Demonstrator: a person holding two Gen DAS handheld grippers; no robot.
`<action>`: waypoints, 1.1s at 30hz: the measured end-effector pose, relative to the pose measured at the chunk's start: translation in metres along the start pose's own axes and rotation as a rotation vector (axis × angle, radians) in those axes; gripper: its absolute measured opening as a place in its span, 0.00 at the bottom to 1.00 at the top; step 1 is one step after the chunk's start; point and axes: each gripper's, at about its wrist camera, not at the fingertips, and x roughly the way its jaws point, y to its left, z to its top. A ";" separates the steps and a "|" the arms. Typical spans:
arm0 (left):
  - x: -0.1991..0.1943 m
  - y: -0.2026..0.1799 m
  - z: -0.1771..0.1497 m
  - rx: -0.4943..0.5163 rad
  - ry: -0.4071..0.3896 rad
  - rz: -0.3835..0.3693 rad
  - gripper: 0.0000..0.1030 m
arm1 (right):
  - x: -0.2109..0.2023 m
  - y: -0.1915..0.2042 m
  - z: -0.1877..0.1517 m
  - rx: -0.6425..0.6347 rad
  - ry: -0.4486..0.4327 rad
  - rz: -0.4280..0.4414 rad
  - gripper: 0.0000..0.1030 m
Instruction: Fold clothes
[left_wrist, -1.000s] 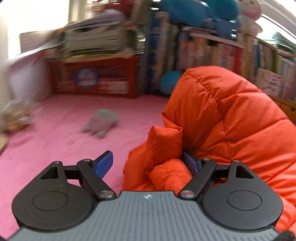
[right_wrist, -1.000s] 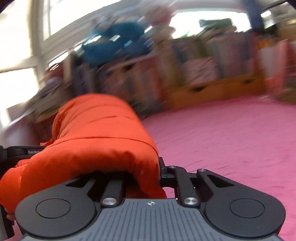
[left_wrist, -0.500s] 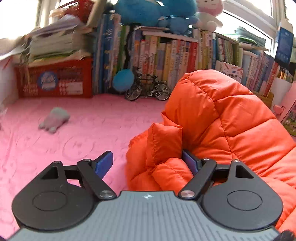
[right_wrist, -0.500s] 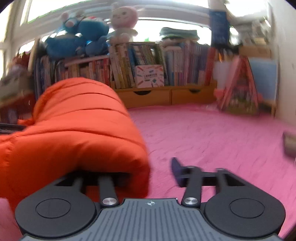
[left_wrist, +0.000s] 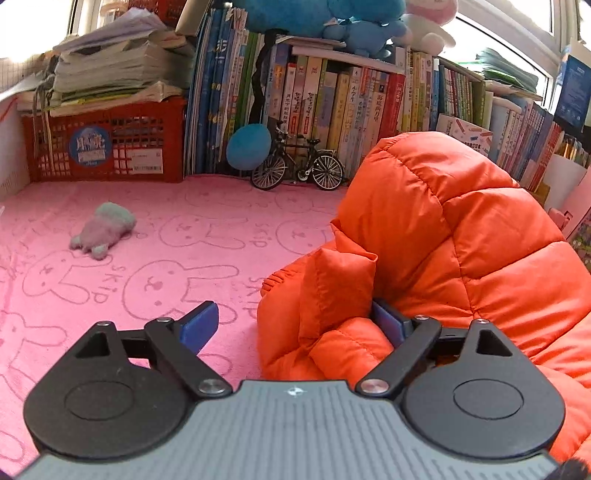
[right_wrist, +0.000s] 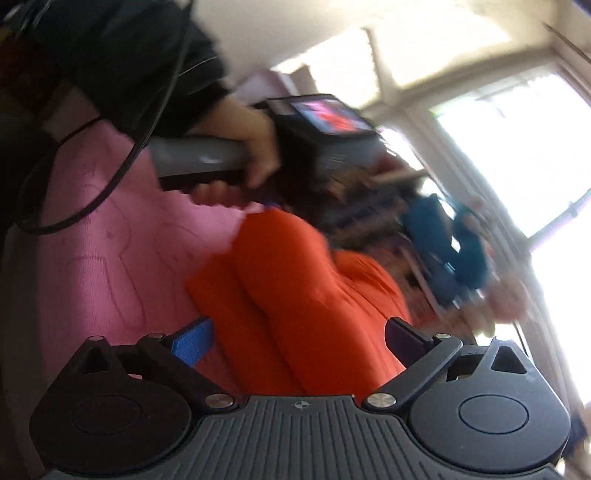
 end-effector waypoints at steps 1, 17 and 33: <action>0.000 0.001 0.001 0.000 0.006 -0.005 0.87 | 0.009 0.003 0.002 -0.031 -0.002 0.019 0.94; 0.006 0.014 0.004 -0.073 0.035 -0.085 0.87 | 0.068 -0.013 0.002 -0.501 0.122 0.308 0.82; -0.066 0.048 0.045 -0.095 -0.222 0.001 0.85 | 0.151 -0.051 0.044 0.143 0.196 0.154 0.51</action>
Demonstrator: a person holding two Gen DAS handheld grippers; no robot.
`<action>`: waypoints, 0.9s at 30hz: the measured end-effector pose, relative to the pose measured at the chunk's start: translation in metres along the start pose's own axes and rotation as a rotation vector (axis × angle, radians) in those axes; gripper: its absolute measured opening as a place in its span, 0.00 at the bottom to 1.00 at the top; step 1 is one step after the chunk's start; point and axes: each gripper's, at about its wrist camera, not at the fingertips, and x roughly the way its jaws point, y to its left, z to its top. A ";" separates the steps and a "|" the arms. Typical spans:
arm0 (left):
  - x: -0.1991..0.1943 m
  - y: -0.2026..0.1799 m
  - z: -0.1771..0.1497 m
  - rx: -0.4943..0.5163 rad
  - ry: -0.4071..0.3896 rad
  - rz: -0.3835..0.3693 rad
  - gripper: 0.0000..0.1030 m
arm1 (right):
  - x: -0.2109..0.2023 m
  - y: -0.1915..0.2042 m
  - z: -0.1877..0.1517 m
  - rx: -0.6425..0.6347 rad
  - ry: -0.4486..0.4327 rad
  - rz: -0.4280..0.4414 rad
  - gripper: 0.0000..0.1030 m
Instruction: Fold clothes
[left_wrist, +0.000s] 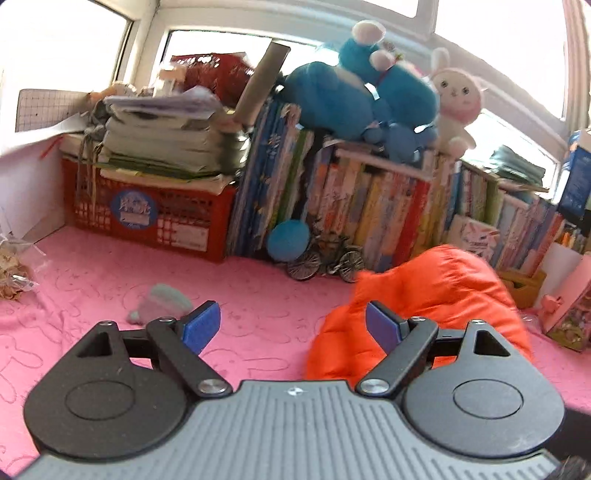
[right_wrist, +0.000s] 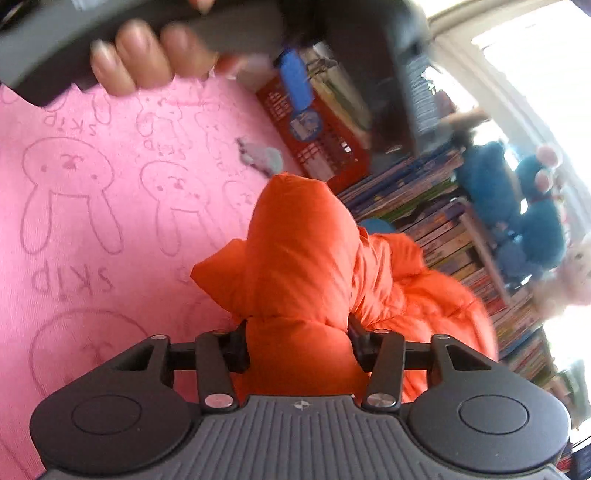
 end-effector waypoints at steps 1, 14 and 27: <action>-0.001 -0.006 -0.003 0.016 -0.004 -0.005 0.85 | 0.002 0.003 0.003 0.010 0.001 0.007 0.56; 0.035 -0.029 -0.064 0.131 0.077 0.146 0.85 | -0.104 -0.095 -0.066 0.639 -0.198 0.219 0.79; 0.040 -0.036 -0.064 0.241 0.088 0.215 0.85 | 0.077 -0.165 -0.015 0.685 0.032 0.240 0.31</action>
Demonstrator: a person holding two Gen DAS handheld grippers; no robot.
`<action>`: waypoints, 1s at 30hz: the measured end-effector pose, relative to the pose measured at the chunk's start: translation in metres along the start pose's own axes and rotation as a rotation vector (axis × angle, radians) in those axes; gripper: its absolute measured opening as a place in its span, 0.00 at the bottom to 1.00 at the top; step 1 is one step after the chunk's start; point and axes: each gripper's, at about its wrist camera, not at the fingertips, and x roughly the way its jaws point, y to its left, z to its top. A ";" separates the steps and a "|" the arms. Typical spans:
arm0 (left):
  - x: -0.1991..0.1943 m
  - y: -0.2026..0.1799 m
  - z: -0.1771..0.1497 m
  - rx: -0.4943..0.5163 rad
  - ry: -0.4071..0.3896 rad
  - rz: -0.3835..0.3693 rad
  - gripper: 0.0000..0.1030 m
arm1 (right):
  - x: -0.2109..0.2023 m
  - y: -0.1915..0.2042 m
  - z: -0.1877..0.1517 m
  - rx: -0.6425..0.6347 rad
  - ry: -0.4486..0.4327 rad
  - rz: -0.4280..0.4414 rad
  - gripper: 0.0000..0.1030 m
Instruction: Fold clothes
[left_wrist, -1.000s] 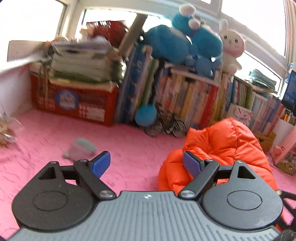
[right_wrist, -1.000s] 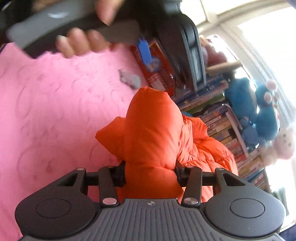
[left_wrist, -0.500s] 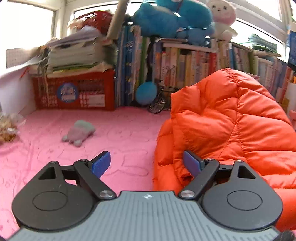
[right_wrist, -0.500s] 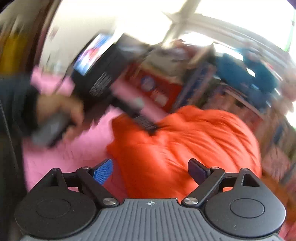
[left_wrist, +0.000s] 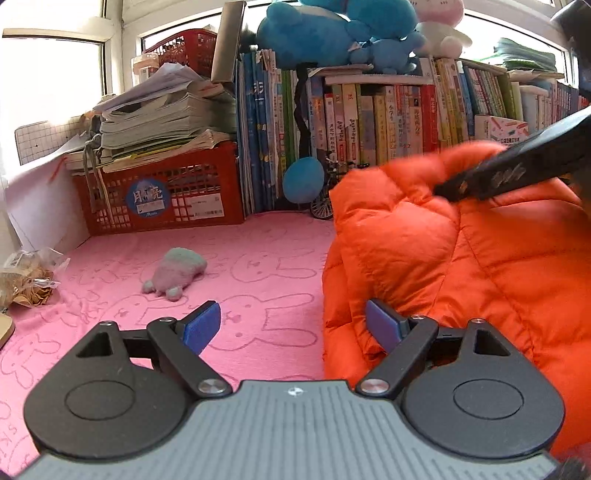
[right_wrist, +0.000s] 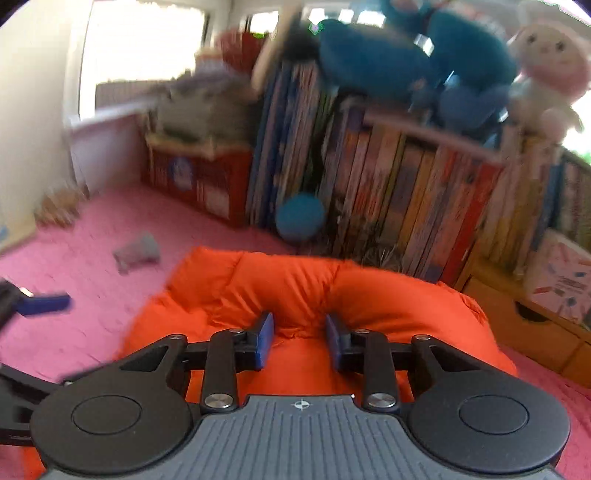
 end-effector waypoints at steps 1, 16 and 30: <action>0.001 0.002 0.000 -0.003 0.002 0.001 0.85 | 0.011 -0.002 0.000 -0.004 0.028 0.011 0.31; 0.013 0.013 0.015 -0.030 0.066 0.013 0.80 | 0.063 0.004 -0.038 0.047 0.060 -0.013 0.26; 0.031 -0.058 0.087 0.042 0.004 -0.004 0.75 | -0.095 -0.134 -0.138 0.818 -0.277 0.267 1.00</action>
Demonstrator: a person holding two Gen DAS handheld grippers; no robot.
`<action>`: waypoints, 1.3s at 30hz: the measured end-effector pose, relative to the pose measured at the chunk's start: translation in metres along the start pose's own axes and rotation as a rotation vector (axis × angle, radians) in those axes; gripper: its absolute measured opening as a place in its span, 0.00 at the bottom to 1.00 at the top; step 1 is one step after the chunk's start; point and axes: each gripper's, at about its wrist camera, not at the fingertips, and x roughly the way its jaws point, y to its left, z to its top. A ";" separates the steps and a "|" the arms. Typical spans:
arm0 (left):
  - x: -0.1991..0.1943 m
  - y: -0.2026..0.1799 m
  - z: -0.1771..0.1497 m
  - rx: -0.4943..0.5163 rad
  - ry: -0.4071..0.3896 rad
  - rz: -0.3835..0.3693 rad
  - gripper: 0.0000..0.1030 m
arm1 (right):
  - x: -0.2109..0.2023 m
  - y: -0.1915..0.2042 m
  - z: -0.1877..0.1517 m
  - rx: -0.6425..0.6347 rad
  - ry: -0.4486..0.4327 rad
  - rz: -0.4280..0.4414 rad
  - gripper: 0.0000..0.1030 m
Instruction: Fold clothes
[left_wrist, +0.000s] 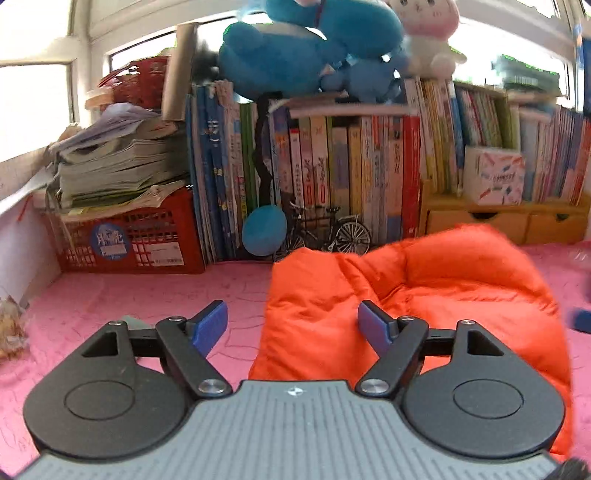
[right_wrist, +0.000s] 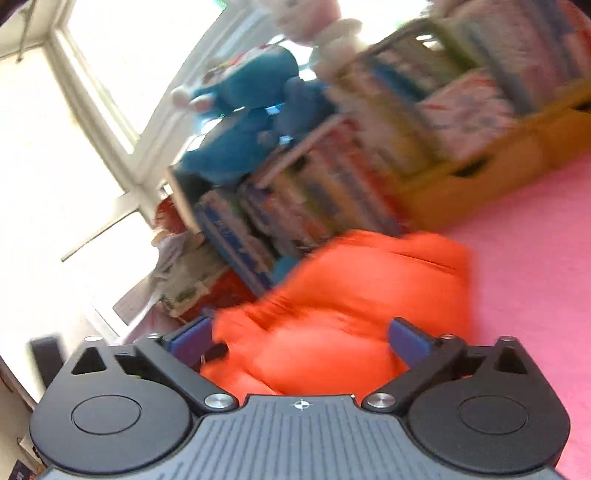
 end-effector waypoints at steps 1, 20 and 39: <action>0.003 -0.007 -0.004 0.044 0.004 0.015 0.75 | -0.005 -0.009 -0.005 0.010 0.024 -0.007 1.00; 0.041 -0.038 -0.052 0.131 0.005 0.082 0.76 | 0.049 -0.036 -0.036 0.317 0.100 -0.088 0.54; 0.051 -0.009 -0.059 -0.041 0.029 -0.070 0.77 | 0.107 -0.025 0.010 0.077 0.043 -0.462 0.69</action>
